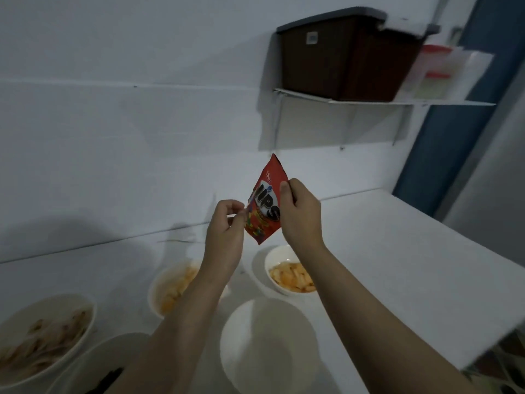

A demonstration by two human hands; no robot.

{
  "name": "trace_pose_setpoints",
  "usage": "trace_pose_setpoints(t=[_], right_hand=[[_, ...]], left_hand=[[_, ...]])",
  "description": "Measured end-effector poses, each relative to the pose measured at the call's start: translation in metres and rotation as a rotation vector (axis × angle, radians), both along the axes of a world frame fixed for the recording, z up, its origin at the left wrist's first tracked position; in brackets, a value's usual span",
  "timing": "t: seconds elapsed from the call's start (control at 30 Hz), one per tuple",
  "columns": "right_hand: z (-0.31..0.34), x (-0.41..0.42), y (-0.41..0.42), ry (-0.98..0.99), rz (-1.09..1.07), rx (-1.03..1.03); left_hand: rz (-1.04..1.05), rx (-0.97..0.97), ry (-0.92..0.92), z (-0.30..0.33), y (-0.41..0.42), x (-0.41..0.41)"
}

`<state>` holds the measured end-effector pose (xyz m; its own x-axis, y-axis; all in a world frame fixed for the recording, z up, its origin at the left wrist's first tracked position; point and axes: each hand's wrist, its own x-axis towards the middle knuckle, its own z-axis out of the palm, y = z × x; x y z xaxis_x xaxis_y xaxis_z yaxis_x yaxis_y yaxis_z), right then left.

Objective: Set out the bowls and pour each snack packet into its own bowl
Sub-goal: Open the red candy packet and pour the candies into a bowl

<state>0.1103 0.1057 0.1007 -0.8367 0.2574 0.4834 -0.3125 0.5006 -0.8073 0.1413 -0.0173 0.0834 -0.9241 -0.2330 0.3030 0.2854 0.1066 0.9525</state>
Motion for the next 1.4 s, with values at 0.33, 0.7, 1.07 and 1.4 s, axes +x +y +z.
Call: trace_pose_setpoints(t=[0.33,0.7,1.07,1.4], right_hand=[[-0.006,0.128,0.122,-0.200,-0.048,-0.170],[-0.078,0.203,0.170,-0.427,0.048,-0.141],[-0.092,0.221,0.173,-0.492,0.220,-0.162],[-0.092,0.211,0.174,-0.519,0.417,-0.148]], left_hand=[[-0.302,0.009,-0.145,-0.040,0.119,0.085],[-0.393,-0.015,-0.340,-0.082,0.177,0.147],[-0.407,-0.002,-0.494,-0.080,0.181,0.152],[-0.435,-0.138,-0.477,-0.070,0.179,0.140]])
